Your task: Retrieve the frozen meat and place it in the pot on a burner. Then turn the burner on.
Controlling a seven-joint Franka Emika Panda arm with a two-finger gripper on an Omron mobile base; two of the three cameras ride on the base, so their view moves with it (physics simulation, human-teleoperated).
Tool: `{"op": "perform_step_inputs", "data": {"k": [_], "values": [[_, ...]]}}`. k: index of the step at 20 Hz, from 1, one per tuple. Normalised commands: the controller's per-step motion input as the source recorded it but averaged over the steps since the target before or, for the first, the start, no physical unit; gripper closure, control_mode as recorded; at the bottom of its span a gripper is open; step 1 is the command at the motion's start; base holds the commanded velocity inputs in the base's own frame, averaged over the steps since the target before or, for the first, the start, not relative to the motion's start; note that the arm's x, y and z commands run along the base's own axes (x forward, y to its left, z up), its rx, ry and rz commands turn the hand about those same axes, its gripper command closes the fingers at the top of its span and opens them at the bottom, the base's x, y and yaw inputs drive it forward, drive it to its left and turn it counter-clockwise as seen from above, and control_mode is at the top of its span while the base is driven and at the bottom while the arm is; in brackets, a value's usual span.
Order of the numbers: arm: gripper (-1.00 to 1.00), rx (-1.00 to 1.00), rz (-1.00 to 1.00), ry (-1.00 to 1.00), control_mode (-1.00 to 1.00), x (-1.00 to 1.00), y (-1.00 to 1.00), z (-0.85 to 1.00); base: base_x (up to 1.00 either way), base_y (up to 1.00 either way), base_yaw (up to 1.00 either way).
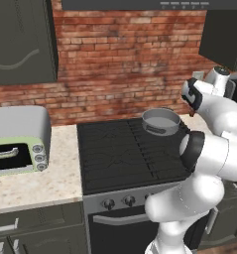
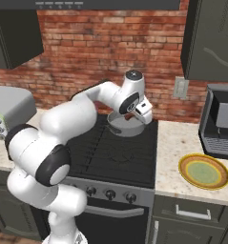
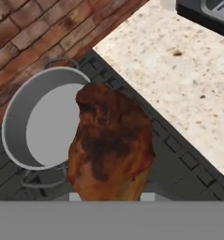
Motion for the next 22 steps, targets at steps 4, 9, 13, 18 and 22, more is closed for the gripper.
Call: {"op": "perform_step_inputs", "data": {"k": [4, 9, 13, 18, 22], "values": [[1.00, -0.07, 0.16, 0.15, -1.00, 0.56, 0.54, 0.00, 0.00, 0.00, 0.00], [1.00, -0.10, 0.20, 0.20, -1.00, 0.70, 0.31, -0.02, 0.00, 0.00, 0.00], [1.00, -0.09, 0.14, 0.15, -1.00, 0.69, 0.18, -0.08, 0.00, 0.00, 0.00], [1.00, -0.01, 0.05, 0.06, -1.00, 0.36, 0.14, -0.14, 0.00, 0.00, 0.00], [1.00, 0.00, 0.03, 0.15, -1.00, 0.10, 0.04, -0.29, 0.00, 0.00, 0.00]]}}
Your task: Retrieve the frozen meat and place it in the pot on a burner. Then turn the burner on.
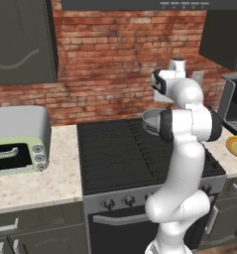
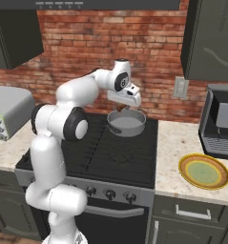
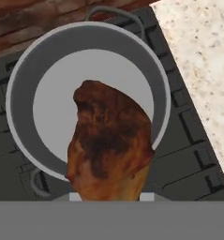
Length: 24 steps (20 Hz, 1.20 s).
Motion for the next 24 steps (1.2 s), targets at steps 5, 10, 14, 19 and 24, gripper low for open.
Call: {"op": "perform_step_inputs", "data": {"k": [5, 10, 14, 19, 24], "values": [[1.00, 0.00, 0.00, 0.23, -1.00, 0.02, 0.03, -0.48, 0.00, 0.00, 0.00], [1.00, 0.00, 0.00, 0.19, -1.00, 0.04, 0.04, -0.41, 0.00, 0.00, 0.00], [1.00, 0.04, 0.00, 0.14, -1.00, 0.01, 0.07, -0.30, 0.00, 0.00, 0.00], [1.00, 0.06, 0.01, 0.07, -1.00, 0.07, 0.02, -0.30, 0.00, 0.00, 0.00], [1.00, 0.04, 0.04, 0.01, -1.00, 0.30, 0.00, -0.20, 0.00, 0.00, 0.00]]}}
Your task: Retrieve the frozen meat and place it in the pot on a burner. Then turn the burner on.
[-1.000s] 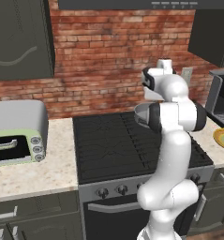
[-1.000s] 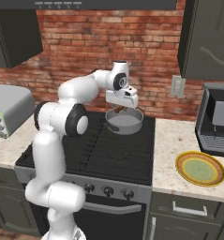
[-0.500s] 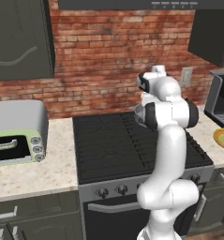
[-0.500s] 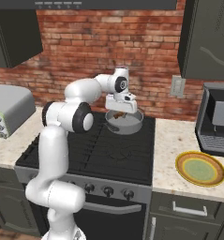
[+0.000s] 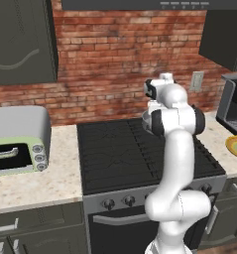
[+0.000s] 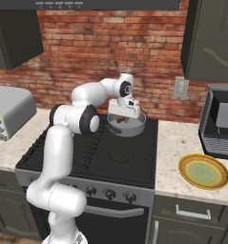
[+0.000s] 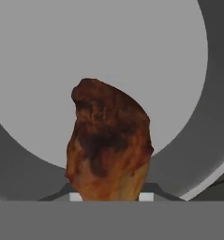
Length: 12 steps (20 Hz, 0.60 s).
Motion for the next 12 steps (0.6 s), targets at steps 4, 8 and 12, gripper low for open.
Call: {"op": "perform_step_inputs", "data": {"k": [4, 8, 12], "values": [[-1.00, 0.02, 0.07, 0.00, -1.00, 0.41, 0.00, -0.13, 0.00, 0.00, 0.00], [-1.00, 0.00, 0.02, 0.00, -1.00, 0.15, 0.00, -0.02, 0.00, 0.00, 0.00], [-1.00, 0.00, 0.00, 0.00, -1.00, 0.01, 0.00, 0.00, 0.00, 0.00, 0.00]]}}
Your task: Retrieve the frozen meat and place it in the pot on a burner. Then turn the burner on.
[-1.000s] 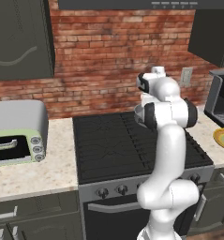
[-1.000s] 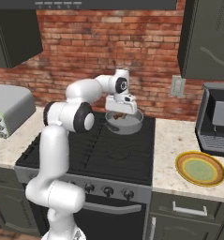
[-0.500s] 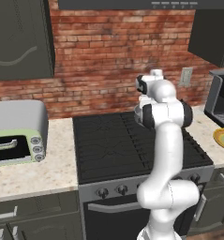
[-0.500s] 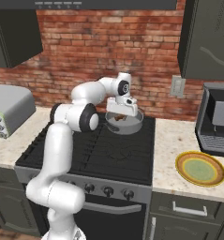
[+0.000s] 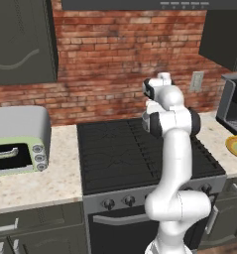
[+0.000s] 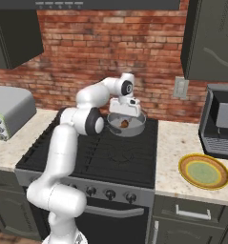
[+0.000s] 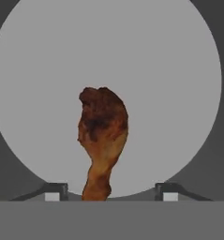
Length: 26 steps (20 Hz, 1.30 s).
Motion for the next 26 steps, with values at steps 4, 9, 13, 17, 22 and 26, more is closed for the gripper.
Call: {"op": "perform_step_inputs", "data": {"k": [4, 9, 13, 17, 22, 26], "values": [[-1.00, 0.00, 0.00, 0.00, -1.00, 0.00, 0.00, 0.00, 0.00, 0.00, 0.00], [-1.00, 0.00, 0.00, -0.11, -1.00, -0.36, 0.11, 0.31, 0.00, 0.00, 0.00], [-1.00, 0.00, 0.01, -0.25, -1.00, -0.99, 0.19, 0.53, 0.00, 0.00, 0.00], [-1.00, -0.01, 0.02, -0.27, -1.00, -1.00, 0.19, 0.42, 0.00, 0.00, 0.00], [-1.00, -0.02, 0.03, -0.31, -1.00, -1.00, 0.12, 0.27, 0.00, 0.00, 0.00], [-1.00, -0.05, 0.04, -0.28, -1.00, -1.00, 0.09, 0.26, 0.00, 0.00, 0.00]]}}
